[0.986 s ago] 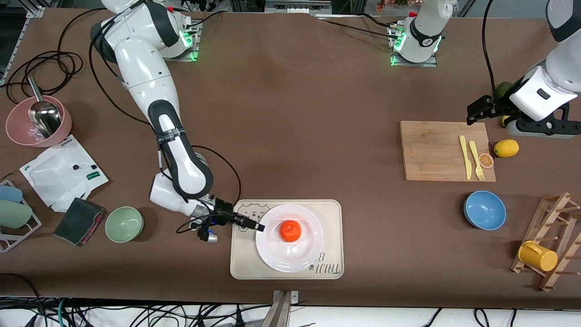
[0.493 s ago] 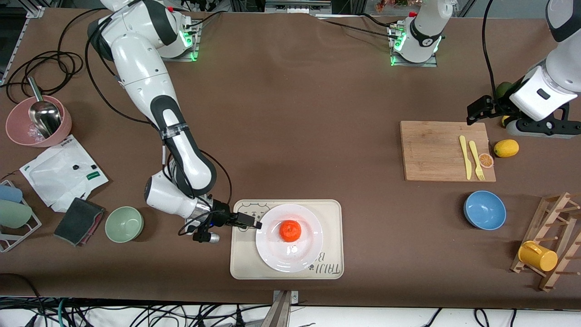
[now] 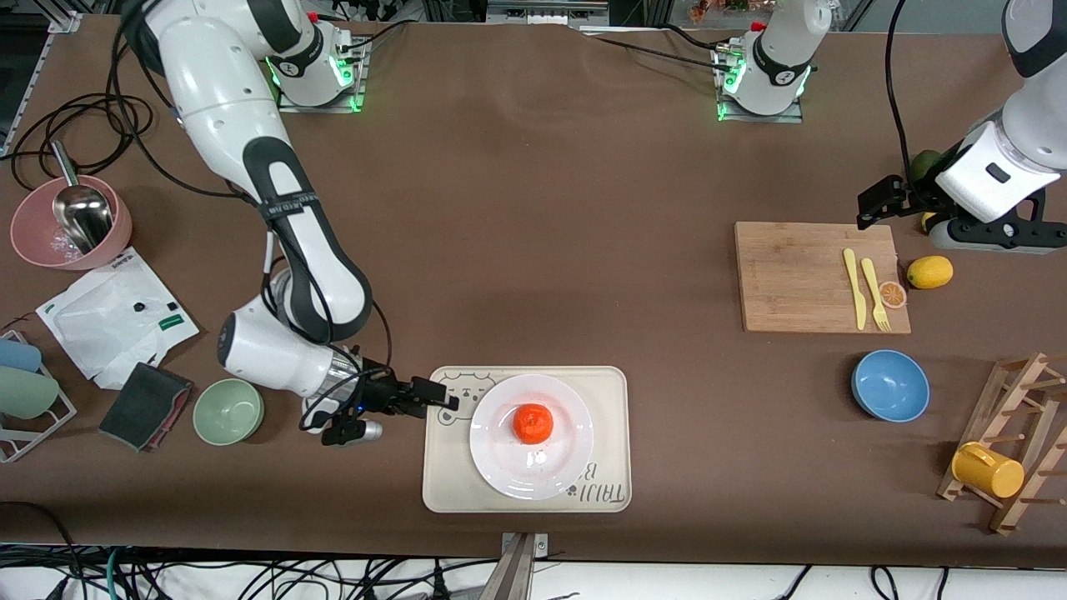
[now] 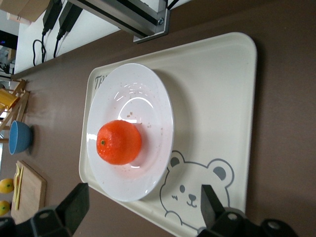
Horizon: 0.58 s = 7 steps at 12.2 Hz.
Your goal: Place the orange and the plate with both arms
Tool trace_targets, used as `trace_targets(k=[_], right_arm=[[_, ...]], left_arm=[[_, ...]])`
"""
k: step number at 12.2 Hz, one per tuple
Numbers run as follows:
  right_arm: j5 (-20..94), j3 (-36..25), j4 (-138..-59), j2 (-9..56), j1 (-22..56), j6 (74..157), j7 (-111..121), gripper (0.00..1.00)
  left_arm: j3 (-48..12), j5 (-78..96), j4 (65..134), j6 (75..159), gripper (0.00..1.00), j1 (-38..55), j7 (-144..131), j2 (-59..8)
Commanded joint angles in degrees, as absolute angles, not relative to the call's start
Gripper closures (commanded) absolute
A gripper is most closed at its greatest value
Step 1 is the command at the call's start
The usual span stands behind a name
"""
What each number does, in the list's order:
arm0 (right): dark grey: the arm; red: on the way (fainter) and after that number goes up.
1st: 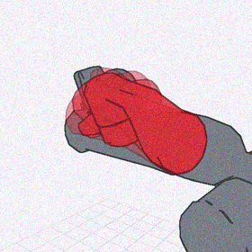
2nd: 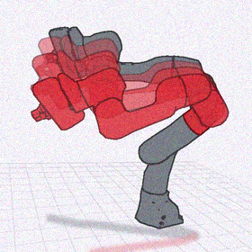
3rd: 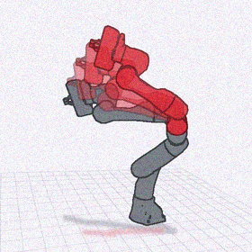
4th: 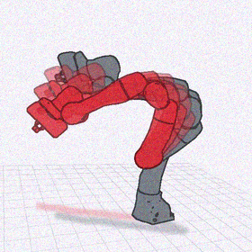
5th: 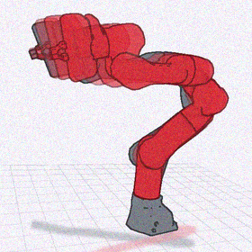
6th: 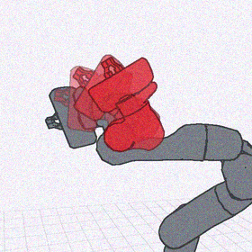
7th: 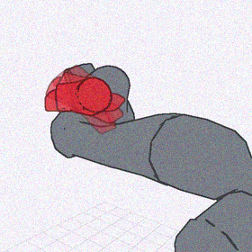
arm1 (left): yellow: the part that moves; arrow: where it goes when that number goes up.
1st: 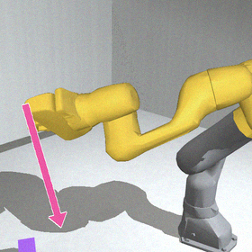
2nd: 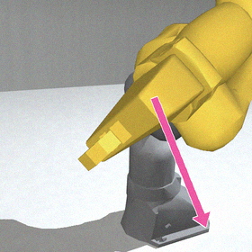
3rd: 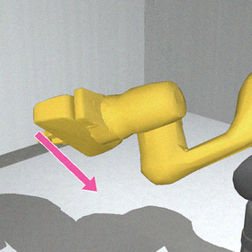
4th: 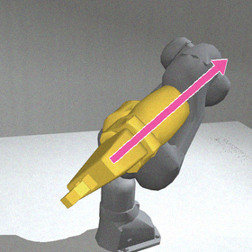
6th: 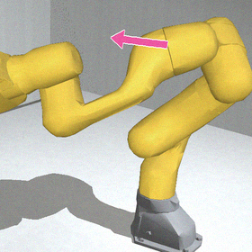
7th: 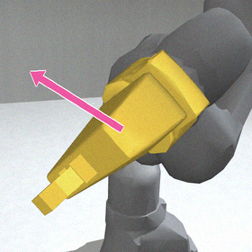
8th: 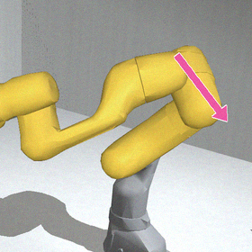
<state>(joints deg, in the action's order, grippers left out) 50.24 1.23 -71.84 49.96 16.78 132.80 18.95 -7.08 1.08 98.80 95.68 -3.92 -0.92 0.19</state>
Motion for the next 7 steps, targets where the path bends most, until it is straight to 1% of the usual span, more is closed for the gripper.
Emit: trace_targets(k=[1,3,5,7], right_arm=[[40.13,0.80,-82.16,38.53,14.24,125.54,19.16,0.00],[35.61,-2.53,-86.11,32.81,14.24,120.00,19.16,0.00],[30.44,-4.39,-89.19,27.54,14.15,114.46,19.16,0.00],[26.04,-6.41,-90.79,22.70,14.06,109.63,19.34,0.00]], left_arm=[[-7.38,2.64,97.91,94.83,0.00,-4.48,-0.79,-0.09],[-7.38,3.16,97.91,94.83,0.00,-4.48,-0.79,-0.09],[-7.29,3.43,97.91,94.75,0.00,-4.48,-0.79,-0.09],[-7.29,3.43,97.91,94.83,0.00,-4.48,-0.79,-0.09]])
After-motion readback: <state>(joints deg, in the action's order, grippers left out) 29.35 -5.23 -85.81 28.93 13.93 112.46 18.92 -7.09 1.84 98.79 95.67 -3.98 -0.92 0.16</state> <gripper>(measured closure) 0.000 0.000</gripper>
